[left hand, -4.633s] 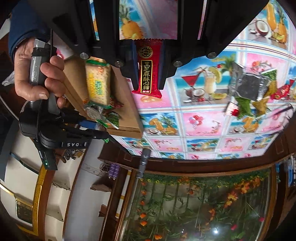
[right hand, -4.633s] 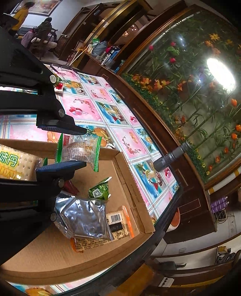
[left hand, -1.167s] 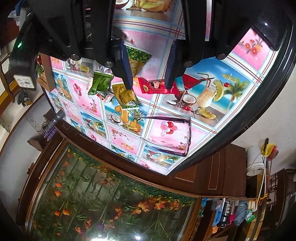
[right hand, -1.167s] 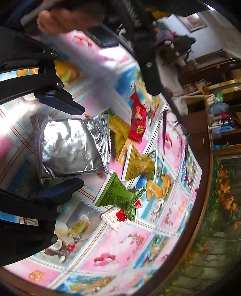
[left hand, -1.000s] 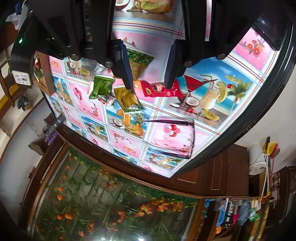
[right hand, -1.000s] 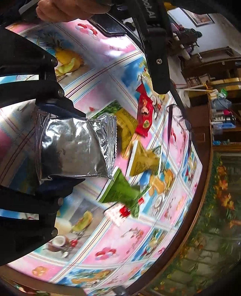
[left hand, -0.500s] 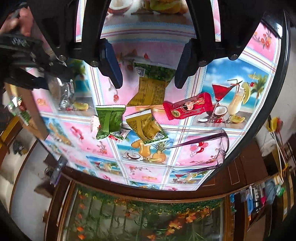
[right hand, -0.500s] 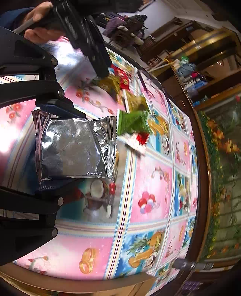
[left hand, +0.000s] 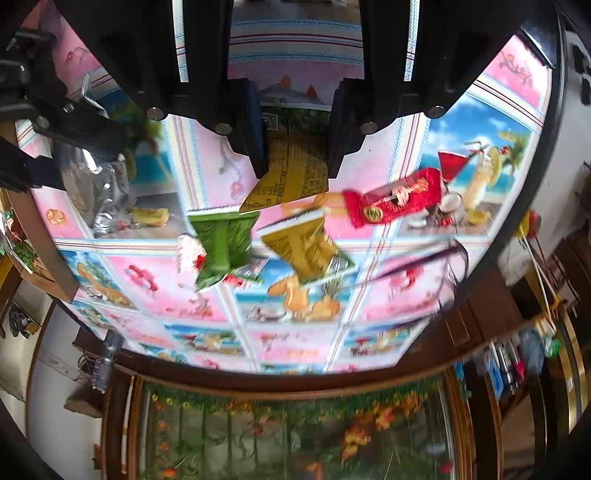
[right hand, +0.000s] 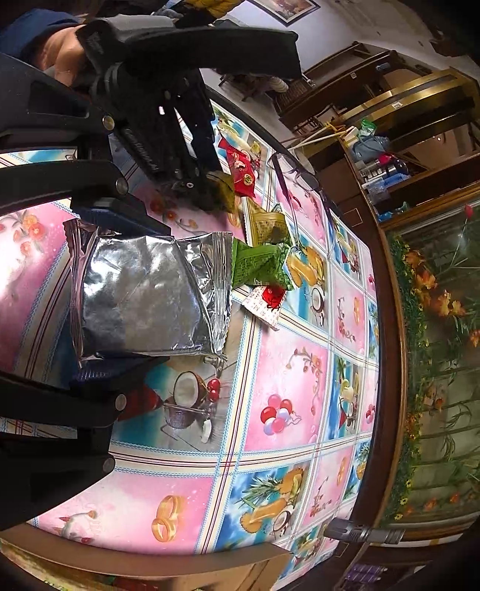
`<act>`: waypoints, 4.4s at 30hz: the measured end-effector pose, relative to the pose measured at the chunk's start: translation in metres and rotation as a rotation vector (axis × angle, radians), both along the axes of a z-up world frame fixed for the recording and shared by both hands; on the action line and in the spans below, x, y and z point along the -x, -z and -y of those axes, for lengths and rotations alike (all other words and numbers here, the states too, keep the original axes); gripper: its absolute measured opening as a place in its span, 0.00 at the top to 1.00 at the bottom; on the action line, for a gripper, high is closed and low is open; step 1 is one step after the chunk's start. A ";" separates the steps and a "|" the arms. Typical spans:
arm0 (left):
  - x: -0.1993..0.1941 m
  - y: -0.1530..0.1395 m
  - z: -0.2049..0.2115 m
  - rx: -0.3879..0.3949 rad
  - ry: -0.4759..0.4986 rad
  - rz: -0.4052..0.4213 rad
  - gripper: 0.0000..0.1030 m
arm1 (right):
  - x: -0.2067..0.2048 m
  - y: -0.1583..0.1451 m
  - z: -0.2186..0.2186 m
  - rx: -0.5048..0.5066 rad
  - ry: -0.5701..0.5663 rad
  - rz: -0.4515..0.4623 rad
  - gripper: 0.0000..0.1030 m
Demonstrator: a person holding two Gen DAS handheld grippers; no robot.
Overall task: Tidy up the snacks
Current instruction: 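Grasp a yellow cracker pack with left tool while right tool grasps silver foil bag, then lift the yellow cracker pack and silver foil bag off the table, then carry both held packs over the cardboard box and lower them inside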
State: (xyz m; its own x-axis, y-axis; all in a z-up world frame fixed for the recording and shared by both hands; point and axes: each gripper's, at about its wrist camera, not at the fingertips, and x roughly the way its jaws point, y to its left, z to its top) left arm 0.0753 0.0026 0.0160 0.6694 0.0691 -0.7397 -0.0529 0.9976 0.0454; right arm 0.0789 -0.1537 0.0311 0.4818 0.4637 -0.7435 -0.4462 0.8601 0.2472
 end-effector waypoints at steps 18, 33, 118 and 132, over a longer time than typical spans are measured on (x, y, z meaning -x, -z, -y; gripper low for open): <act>0.028 -0.033 0.025 -0.173 -0.001 0.252 0.72 | 0.000 -0.007 0.008 -0.024 0.034 0.034 0.39; 0.032 -0.035 0.024 -0.182 -0.006 0.255 0.71 | 0.001 -0.012 0.011 -0.039 0.045 0.039 0.39; 0.029 -0.041 0.319 0.104 0.582 0.148 0.71 | 0.002 -0.050 0.340 -0.257 0.740 -0.006 0.39; 0.024 -0.034 0.317 0.100 0.588 0.147 0.71 | 0.014 -0.036 0.328 -0.207 0.744 -0.050 0.39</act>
State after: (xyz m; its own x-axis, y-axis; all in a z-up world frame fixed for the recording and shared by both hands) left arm 0.0517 -0.3145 0.0497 0.6699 -0.4077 -0.6205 0.5088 0.8607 -0.0162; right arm 0.0651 -0.4816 0.0675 0.6894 0.1632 -0.7057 0.2469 0.8630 0.4407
